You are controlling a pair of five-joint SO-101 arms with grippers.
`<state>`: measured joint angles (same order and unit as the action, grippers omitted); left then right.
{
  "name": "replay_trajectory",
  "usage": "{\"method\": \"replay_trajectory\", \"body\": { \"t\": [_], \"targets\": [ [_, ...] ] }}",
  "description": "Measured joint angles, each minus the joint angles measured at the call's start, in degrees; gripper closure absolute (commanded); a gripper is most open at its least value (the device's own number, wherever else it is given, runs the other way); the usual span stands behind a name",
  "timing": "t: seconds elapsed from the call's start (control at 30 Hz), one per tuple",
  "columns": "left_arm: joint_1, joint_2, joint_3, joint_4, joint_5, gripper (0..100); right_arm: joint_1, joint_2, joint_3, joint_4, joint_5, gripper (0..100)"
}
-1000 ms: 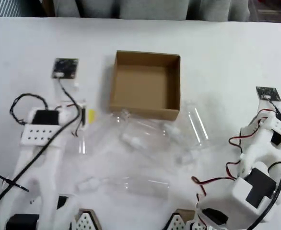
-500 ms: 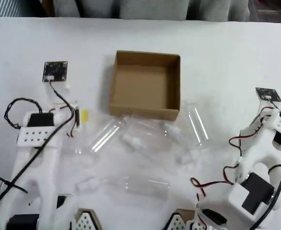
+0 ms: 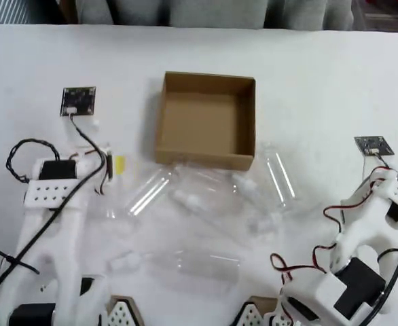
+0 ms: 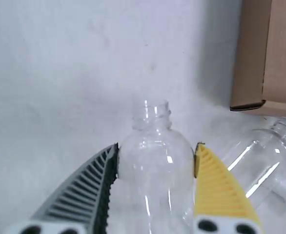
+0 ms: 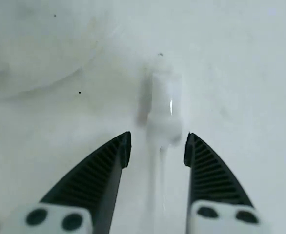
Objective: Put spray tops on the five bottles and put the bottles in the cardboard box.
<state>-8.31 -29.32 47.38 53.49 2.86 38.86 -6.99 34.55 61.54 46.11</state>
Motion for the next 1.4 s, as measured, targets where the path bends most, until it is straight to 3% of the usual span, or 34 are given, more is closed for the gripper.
{"method": "replay_trajectory", "body": {
  "t": [0.33,0.53,0.67,1.03,1.13,1.4],
  "targets": [
    [0.0,0.0,0.0,0.0,0.0,98,0.4,0.0,2.5,-5.6,3.2,85.1],
    [0.0,0.0,0.0,0.0,0.0,98,0.4,1.8,2.8,-5.9,4.0,93.3],
    [0.0,0.0,0.0,0.0,0.0,98,0.5,3.7,2.8,-7.6,4.2,90.6],
    [0.0,0.0,0.0,0.0,0.0,98,0.6,4.6,2.1,-8.1,4.2,91.1],
    [0.0,0.0,0.0,0.0,0.0,98,0.6,4.8,2.0,-8.1,4.2,99.1],
    [0.0,0.0,0.0,0.0,0.0,98,0.6,4.9,-0.1,-6.6,4.2,98.2]
  ]
}}
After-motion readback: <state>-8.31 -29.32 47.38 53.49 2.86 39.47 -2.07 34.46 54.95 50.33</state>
